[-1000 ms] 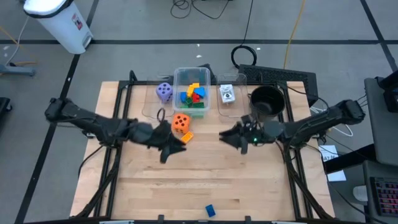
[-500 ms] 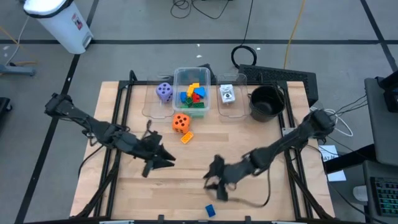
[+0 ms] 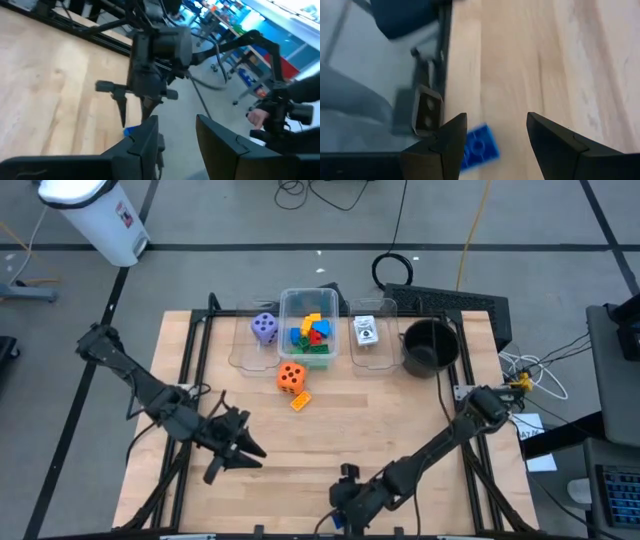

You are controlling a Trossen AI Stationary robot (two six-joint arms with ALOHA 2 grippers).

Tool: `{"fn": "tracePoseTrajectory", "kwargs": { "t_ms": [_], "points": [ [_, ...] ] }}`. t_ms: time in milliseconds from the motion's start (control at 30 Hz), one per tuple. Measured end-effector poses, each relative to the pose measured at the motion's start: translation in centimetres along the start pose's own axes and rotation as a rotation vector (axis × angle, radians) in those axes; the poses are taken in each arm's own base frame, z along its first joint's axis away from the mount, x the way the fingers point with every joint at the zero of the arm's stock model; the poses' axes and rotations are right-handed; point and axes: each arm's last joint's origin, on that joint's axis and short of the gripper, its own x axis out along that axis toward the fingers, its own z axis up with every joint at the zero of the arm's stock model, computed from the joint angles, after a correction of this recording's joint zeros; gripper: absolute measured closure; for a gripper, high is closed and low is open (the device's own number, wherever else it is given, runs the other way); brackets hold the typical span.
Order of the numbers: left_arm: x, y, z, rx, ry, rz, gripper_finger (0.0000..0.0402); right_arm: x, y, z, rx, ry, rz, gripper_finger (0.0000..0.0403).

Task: Pick & Place Toys
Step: Put the blue four stud game piece into the middle transparent bin

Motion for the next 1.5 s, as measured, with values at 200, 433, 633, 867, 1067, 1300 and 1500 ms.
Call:
{"fn": "tracePoseTrajectory", "kwargs": {
  "t_ms": [200,433,633,867,1067,1300,1500],
  "points": [
    [-0.2,-0.7,-0.7,0.001,-0.012,0.027,0.0265,1.4,-0.5,-1.9,-0.038,0.104,-0.063,0.0204],
    [-0.4,-1.3,-1.2,-0.004,-0.003,0.017,0.0266,1.4,-0.4,-2.0,-0.073,0.111,-0.064,0.0204],
    [-0.6,-1.5,-1.4,-0.001,-0.022,0.040,0.0266,1.3,0.2,-2.2,-0.082,0.108,-0.026,0.0204],
    [-0.6,-1.4,-1.5,0.004,-0.025,0.063,0.0265,1.2,0.5,-2.2,-0.107,0.083,-0.022,0.0204],
    [-0.6,-1.3,-1.5,0.005,-0.037,0.090,0.0266,1.4,0.7,-2.2,-0.153,0.066,-0.007,0.0204],
    [-0.6,-1.3,-1.5,0.007,-0.035,0.097,0.0266,2.6,0.5,-2.6,-0.141,0.058,-0.003,0.0204],
    [-0.6,-1.2,-1.5,0.012,-0.035,0.098,0.0266,3.1,0.4,-3.0,-0.138,0.074,-0.015,0.0204]
  ]
}}
